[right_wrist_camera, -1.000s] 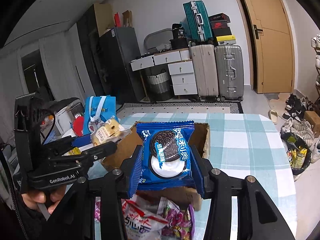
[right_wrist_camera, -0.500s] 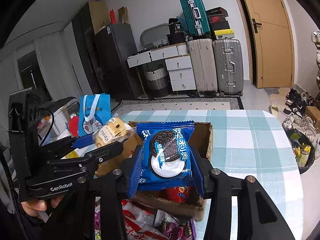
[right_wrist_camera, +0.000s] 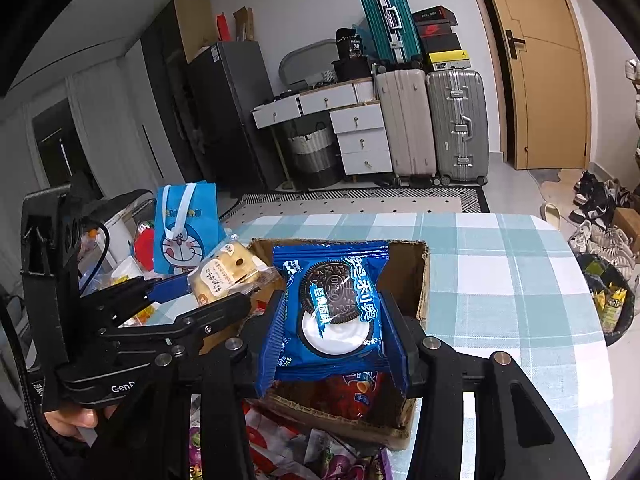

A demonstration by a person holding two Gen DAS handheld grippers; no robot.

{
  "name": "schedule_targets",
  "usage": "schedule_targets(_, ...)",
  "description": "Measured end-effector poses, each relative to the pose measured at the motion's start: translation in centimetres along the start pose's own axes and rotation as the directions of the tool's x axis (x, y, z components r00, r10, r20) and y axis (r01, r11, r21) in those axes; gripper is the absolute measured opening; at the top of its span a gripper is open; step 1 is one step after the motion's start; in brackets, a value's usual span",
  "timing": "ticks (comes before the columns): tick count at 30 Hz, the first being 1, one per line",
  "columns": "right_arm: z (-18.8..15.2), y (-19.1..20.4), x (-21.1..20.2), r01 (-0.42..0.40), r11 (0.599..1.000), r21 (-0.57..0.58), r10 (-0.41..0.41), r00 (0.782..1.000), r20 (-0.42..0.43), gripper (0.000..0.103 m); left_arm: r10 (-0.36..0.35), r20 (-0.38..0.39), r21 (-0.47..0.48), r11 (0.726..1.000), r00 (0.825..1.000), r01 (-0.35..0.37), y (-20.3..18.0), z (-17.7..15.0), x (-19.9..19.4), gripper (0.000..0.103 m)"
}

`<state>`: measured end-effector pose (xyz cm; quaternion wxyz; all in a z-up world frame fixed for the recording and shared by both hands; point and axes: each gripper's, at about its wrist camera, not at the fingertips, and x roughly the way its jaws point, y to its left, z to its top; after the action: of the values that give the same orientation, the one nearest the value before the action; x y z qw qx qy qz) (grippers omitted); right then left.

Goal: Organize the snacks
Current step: 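Lift and carry the bun pack and Oreo pack over the box, then open both tools to drop the packs into the box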

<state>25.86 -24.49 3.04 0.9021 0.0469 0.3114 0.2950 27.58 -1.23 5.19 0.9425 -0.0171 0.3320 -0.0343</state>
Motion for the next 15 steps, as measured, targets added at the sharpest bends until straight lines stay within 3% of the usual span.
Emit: schedule_targets(15, -0.2, -0.7, 4.0, 0.025, 1.0, -0.002, -0.025, 0.996, -0.08, 0.046, 0.036, -0.054, 0.048, 0.998, 0.998, -0.034, -0.2, 0.0, 3.5, 0.062)
